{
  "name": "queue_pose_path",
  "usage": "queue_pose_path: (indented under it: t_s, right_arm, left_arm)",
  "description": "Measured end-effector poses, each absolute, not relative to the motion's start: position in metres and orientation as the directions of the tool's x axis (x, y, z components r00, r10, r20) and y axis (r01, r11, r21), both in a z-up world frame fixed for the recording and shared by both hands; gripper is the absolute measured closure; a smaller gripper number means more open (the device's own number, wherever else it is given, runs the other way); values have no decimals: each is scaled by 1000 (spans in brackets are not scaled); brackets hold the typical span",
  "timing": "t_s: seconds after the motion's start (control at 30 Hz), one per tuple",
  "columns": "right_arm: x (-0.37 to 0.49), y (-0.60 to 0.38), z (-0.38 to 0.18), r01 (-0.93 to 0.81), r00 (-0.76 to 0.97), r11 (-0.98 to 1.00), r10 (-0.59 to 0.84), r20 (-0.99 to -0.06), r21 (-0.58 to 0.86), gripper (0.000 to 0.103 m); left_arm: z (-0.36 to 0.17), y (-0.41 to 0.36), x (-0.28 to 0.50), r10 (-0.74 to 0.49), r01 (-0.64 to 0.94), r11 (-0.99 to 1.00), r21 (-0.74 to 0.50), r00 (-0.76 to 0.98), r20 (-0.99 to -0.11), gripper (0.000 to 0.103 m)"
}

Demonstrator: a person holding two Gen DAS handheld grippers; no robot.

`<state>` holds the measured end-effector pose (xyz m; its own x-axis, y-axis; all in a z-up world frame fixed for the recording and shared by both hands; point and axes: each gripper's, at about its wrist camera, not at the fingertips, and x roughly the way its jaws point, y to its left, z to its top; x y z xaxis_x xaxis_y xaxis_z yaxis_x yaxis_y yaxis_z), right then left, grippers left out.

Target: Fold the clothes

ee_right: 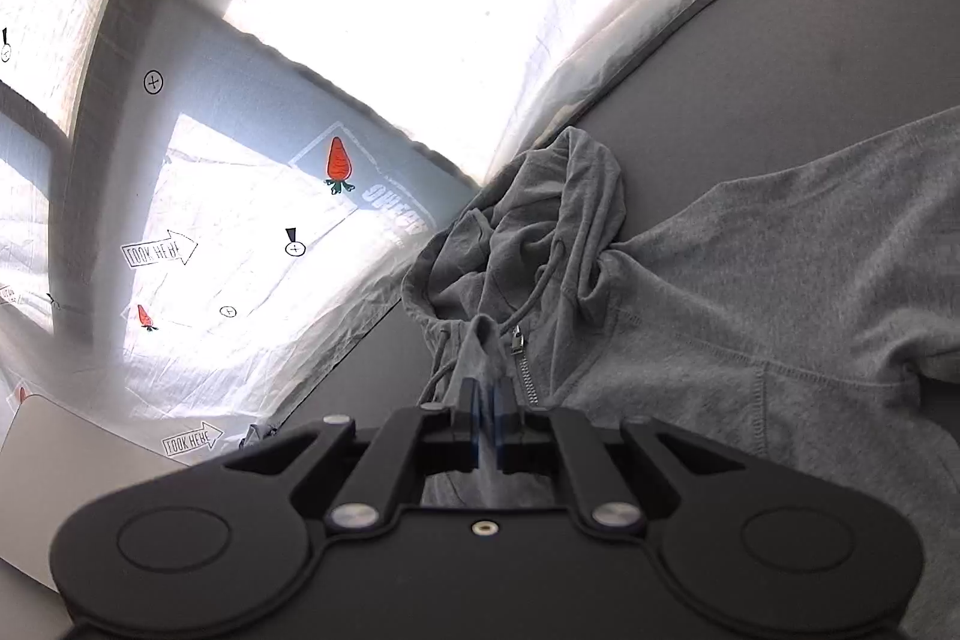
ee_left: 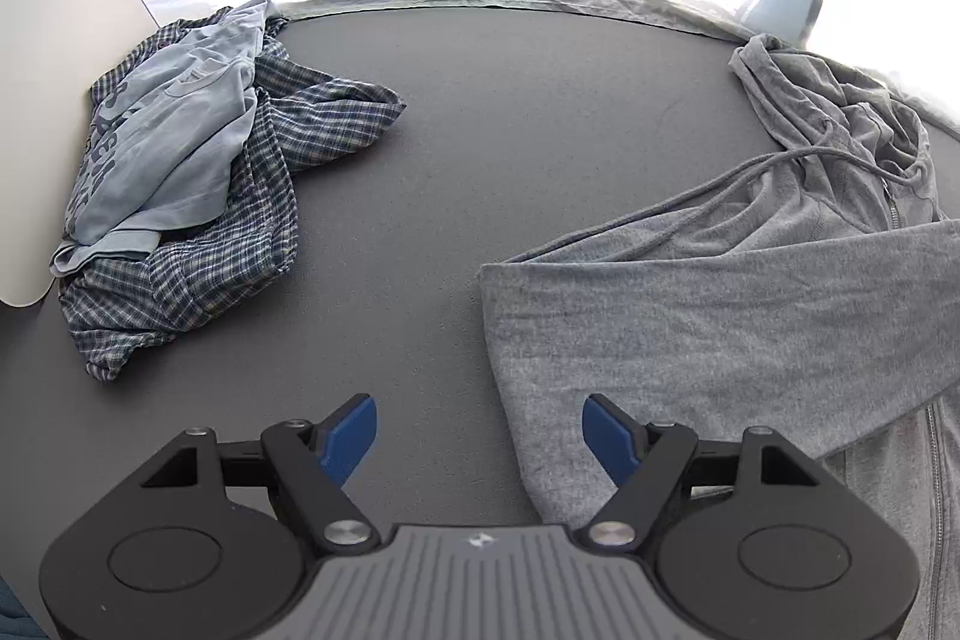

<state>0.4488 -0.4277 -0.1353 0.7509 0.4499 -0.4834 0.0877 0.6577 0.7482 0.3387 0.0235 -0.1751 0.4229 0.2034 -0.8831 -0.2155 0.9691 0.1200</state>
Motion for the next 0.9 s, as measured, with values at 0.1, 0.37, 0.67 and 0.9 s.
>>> queue_pose_path:
  t_s: [0.1,0.37,0.67,0.9]
  right_arm:
    - [445,-455,-136,138,780,675,377,-499,725,98]
    - [438,-521,-144,259,818,674,228,-528,692,98]
    - [442,-559,-146,298,836,681,152,-528,669,99]
    - [443,-596,-137,361,849,692,34,-528,625,99]
  left_arm:
    - [-180,11,350,194,-180,975,129,412,-890,26]
    - [-188,-27,385,176,-58,984,167,420,-890,26]
    - [-203,-42,408,183,-24,982,188,385,-905,26]
    - [-208,-47,414,188,-22,981,193,372,-909,26]
